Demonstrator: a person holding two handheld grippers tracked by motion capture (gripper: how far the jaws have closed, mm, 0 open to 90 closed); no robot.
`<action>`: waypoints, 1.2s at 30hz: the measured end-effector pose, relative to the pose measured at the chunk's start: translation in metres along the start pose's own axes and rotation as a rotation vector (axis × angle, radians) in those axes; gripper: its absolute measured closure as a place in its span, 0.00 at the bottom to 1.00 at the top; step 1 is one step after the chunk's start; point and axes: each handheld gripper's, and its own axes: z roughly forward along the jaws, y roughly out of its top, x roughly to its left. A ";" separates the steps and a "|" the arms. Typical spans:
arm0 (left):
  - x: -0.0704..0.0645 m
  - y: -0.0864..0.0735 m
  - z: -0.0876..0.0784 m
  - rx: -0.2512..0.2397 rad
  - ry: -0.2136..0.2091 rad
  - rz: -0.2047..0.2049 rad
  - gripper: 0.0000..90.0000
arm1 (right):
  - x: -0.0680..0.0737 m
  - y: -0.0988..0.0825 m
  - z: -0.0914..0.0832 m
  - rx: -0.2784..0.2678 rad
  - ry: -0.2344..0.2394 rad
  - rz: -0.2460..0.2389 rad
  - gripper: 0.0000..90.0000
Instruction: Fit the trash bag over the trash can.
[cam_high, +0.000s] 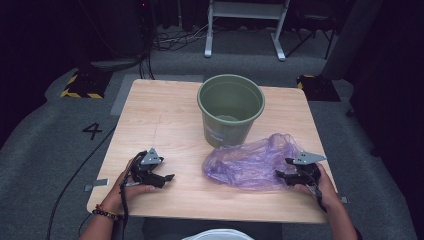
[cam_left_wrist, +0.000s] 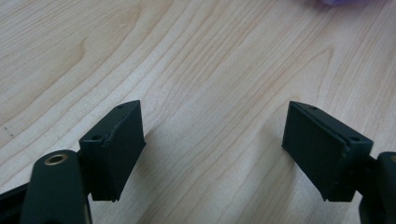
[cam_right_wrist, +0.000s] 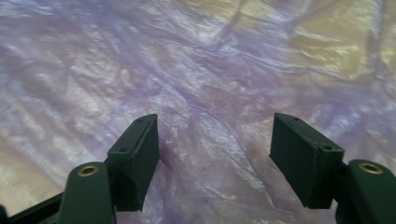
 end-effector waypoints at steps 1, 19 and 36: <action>0.000 0.001 0.001 0.000 -0.001 -0.002 0.22 | -0.004 0.003 0.002 0.007 -0.016 -0.009 0.38; -0.003 0.006 0.006 0.002 -0.007 0.003 0.21 | 0.026 0.032 -0.005 -0.110 -0.112 0.071 0.28; -0.003 0.006 0.006 0.002 -0.006 0.000 0.21 | 0.091 0.043 0.022 -0.094 0.106 -0.028 0.22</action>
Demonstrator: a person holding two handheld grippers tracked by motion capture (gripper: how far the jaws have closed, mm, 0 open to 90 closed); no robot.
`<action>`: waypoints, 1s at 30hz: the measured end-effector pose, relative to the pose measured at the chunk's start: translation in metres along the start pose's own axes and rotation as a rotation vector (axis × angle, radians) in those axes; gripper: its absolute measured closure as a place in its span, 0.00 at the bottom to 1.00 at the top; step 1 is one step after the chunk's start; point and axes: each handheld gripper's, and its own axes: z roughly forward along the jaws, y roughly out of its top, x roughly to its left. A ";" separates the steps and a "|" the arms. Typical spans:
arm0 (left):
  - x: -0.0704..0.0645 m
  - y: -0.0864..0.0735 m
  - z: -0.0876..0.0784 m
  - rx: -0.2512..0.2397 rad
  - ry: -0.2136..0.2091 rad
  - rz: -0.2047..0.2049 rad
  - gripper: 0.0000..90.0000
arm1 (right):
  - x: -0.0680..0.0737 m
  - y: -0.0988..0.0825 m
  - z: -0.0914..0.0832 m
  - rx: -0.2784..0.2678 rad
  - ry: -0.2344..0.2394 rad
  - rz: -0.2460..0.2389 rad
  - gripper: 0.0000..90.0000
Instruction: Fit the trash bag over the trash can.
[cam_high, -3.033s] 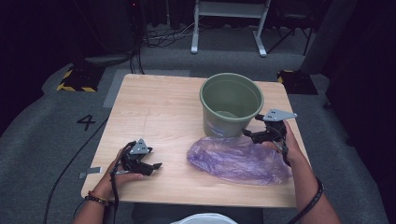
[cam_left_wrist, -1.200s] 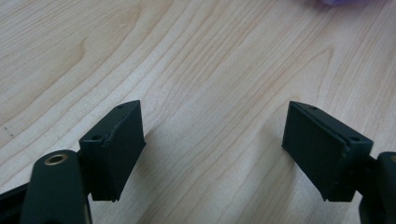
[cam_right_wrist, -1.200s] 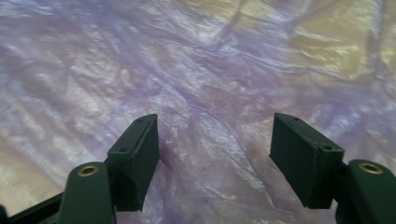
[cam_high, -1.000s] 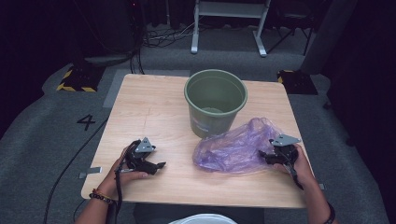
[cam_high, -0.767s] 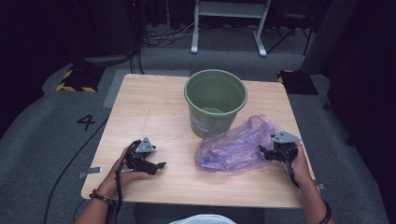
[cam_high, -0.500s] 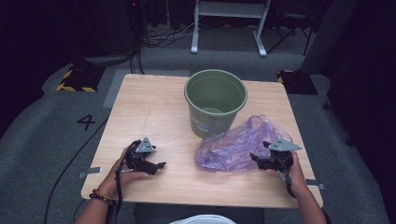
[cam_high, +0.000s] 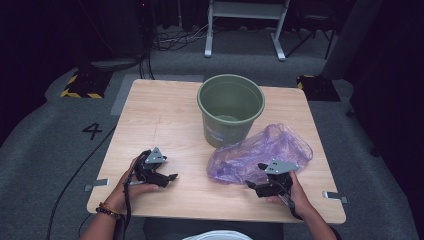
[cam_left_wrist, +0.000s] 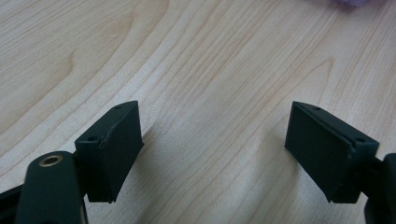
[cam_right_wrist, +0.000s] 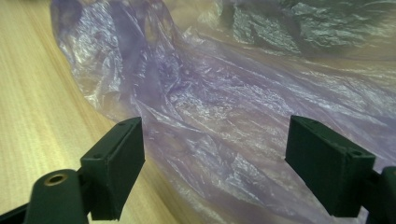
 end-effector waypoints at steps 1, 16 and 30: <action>0.000 0.000 0.000 0.000 0.000 0.000 0.21 | 0.000 0.000 0.002 0.003 0.000 -0.008 0.22; -0.001 0.001 0.001 0.001 -0.005 0.002 0.20 | -0.010 0.005 0.027 0.058 0.089 -0.021 0.59; -0.001 0.002 0.002 0.003 -0.004 0.000 0.20 | -0.033 0.006 0.022 0.023 -0.002 0.004 0.99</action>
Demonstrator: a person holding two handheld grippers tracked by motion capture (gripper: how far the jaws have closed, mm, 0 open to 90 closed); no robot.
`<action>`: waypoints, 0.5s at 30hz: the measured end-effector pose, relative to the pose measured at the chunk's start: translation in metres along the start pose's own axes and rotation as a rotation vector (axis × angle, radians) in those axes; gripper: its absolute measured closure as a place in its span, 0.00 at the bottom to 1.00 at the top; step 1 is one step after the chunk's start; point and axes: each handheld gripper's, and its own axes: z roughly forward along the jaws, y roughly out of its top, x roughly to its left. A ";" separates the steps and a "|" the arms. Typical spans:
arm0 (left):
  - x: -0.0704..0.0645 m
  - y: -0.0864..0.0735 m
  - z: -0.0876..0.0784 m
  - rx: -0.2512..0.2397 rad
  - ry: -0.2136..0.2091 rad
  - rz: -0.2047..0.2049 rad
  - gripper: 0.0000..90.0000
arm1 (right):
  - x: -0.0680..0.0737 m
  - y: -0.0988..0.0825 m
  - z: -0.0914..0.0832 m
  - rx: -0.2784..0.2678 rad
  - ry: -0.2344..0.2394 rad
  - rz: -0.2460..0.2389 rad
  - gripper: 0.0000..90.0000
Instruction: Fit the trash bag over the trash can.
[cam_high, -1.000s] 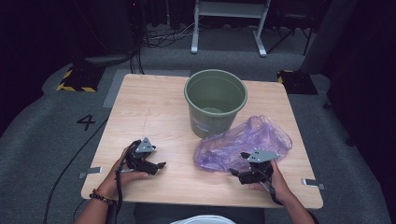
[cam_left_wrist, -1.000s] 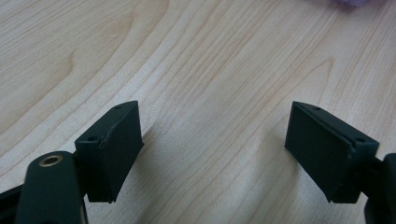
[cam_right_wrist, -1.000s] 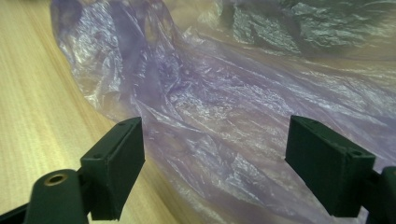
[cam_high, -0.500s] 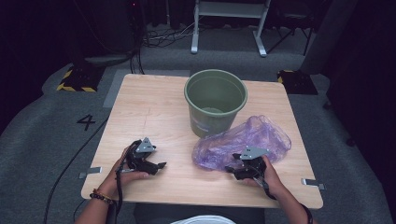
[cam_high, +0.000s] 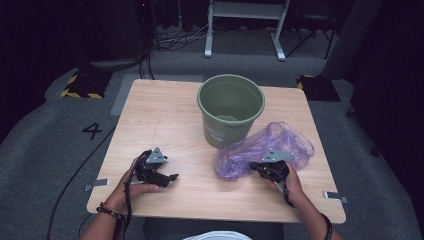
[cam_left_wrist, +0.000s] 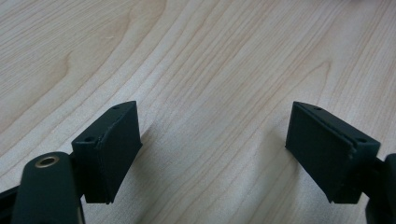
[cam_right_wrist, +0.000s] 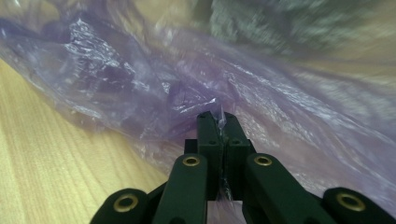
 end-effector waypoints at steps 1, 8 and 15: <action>-0.001 0.000 0.000 0.004 0.001 -0.002 0.19 | -0.002 0.000 -0.004 -0.014 -0.012 0.001 1.00; -0.003 0.002 0.003 0.009 0.012 -0.011 0.14 | -0.018 -0.001 -0.034 -0.122 -0.081 0.047 1.00; -0.003 0.004 0.003 0.012 0.018 -0.022 0.15 | -0.029 0.009 -0.057 -0.209 -0.146 0.055 1.00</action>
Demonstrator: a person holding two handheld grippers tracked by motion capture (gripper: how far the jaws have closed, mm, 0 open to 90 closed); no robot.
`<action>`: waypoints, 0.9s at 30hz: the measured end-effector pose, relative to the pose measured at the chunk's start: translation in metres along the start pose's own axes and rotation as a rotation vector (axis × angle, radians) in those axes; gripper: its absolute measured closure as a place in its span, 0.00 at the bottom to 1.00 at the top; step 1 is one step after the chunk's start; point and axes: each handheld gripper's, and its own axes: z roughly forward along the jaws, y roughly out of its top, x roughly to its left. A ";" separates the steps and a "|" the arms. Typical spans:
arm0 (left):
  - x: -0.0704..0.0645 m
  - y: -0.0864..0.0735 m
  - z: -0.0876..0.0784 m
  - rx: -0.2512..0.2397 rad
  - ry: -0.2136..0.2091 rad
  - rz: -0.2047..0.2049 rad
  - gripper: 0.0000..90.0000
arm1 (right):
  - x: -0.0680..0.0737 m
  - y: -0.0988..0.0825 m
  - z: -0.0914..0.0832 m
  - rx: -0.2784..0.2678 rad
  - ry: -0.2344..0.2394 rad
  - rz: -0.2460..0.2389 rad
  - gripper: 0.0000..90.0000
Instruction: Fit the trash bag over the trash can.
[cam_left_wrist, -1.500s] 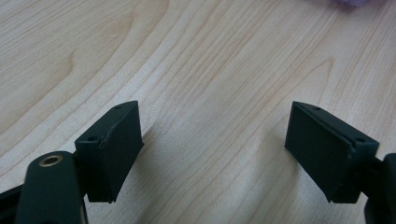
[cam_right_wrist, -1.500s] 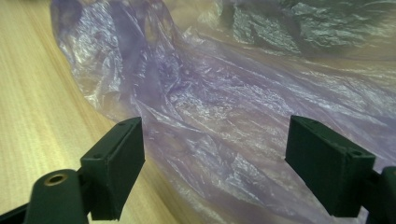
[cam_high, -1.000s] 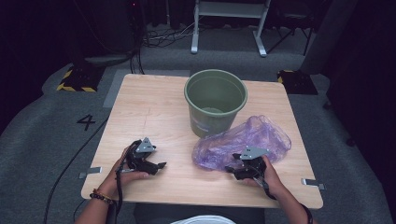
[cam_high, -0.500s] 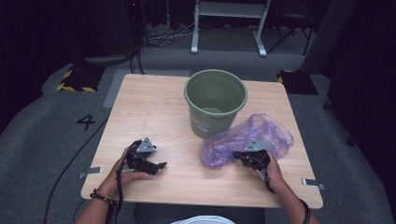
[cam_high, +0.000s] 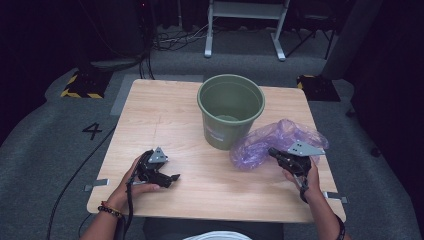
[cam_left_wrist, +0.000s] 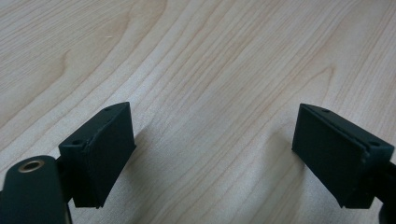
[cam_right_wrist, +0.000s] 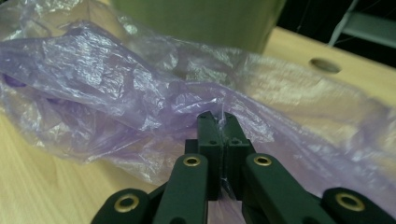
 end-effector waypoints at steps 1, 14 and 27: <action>0.000 0.001 0.000 0.005 0.002 0.000 0.15 | -0.002 0.003 -0.003 -0.016 -0.006 0.003 1.00; -0.001 0.009 -0.004 -0.009 -0.006 -0.005 0.18 | -0.024 0.043 -0.039 -0.170 -0.134 0.021 1.00; -0.005 0.033 -0.024 -0.118 0.011 -0.013 0.18 | -0.033 0.077 -0.051 -0.301 -0.216 0.052 1.00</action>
